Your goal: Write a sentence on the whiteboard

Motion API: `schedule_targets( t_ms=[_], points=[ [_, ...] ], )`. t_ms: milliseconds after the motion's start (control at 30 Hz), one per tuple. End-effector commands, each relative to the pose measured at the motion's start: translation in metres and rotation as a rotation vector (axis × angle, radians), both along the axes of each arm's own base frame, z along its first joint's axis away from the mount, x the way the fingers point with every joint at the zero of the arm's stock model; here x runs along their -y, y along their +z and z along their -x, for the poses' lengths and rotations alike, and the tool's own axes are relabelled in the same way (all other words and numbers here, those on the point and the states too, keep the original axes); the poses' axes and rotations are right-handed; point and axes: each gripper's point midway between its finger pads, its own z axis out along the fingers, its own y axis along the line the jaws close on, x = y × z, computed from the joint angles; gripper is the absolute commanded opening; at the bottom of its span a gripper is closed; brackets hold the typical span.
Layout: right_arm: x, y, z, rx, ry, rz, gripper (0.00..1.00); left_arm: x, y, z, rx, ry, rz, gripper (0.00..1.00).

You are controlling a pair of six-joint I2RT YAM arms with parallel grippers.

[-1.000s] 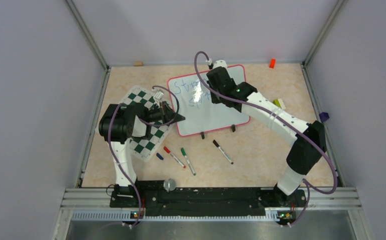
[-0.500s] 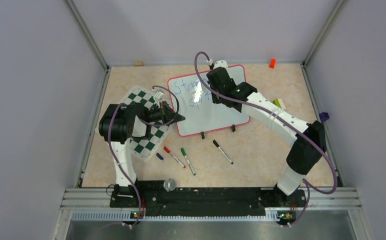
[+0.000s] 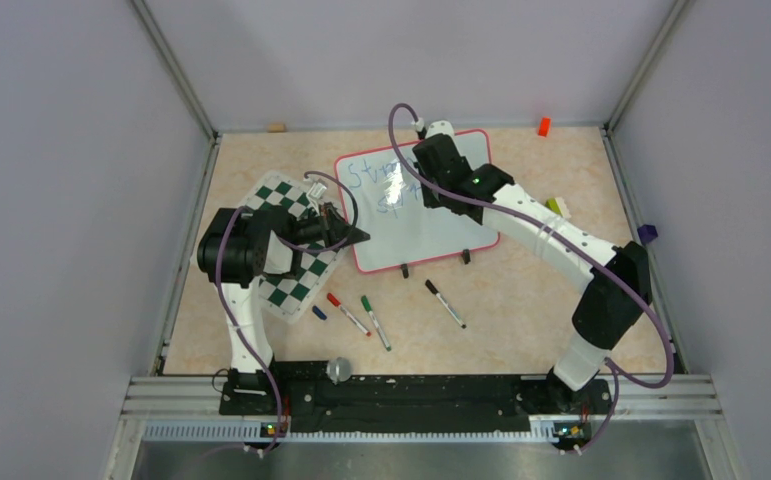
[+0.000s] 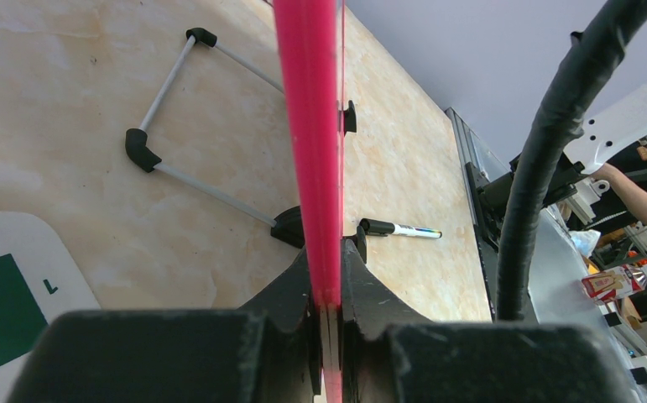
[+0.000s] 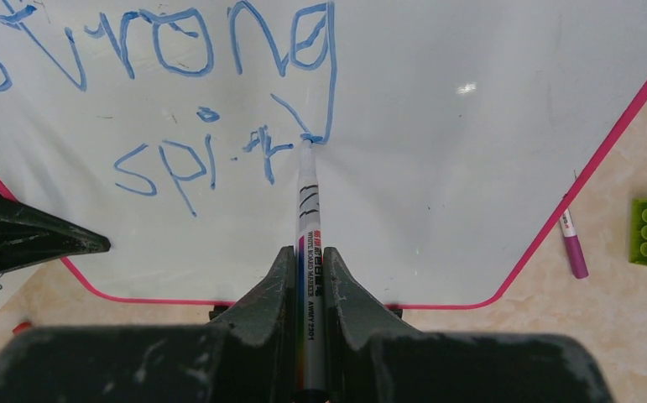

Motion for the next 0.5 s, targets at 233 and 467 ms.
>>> schedule_targets(
  t_ms=[233,467],
  points=[
    [0.006,0.031,0.007,0.044,0.007,-0.075,0.00,-0.013,0.016,-0.020,0.186,0.101,-0.002,0.00],
    [0.010,0.026,0.010,0.036,0.000,-0.068,0.00,-0.013,0.015,-0.020,0.182,0.105,-0.001,0.00]
  ],
)
